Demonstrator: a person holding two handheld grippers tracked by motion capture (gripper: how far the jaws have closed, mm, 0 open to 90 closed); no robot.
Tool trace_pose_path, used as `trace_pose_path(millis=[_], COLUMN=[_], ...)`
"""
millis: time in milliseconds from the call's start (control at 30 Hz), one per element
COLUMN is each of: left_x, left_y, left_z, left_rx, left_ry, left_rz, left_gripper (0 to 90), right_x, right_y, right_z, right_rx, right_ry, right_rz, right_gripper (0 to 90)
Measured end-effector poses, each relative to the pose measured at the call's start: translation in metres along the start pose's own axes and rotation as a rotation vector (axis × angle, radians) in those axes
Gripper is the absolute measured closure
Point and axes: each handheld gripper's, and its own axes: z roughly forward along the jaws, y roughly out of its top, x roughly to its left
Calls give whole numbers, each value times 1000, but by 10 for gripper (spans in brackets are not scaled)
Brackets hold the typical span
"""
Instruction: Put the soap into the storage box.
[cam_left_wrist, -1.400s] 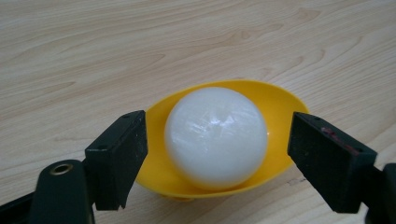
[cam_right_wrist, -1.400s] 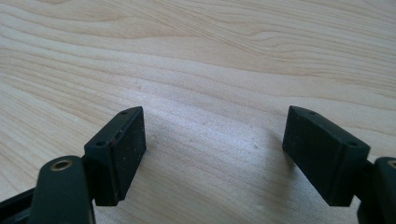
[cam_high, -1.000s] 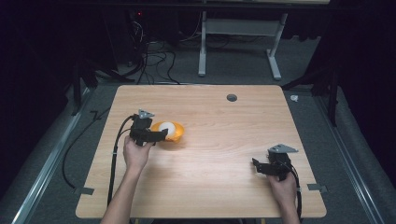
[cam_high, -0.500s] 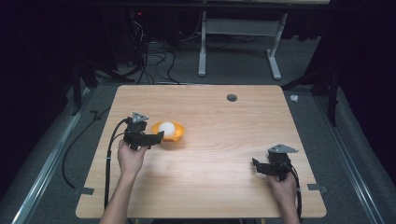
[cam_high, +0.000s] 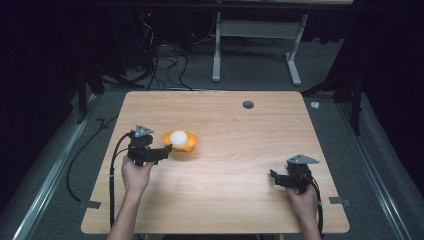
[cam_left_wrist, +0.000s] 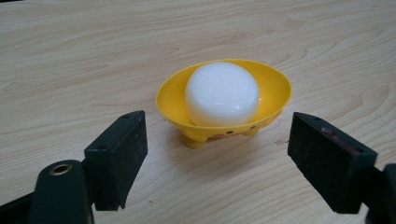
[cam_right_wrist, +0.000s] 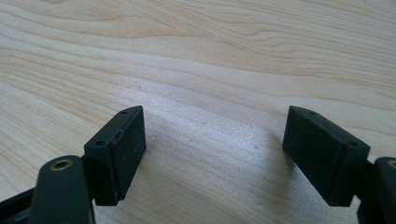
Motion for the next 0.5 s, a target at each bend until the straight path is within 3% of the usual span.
trace_pose_path(millis=[500], left_x=[0], left_y=[-17], left_z=[-12], left_rx=[-10], left_ry=[12], left_rz=[-14], left_gripper=[206], right_x=[0], right_y=[0], right_z=[0], right_rx=[0], right_ry=[0], right_rz=[0], right_gripper=[223])
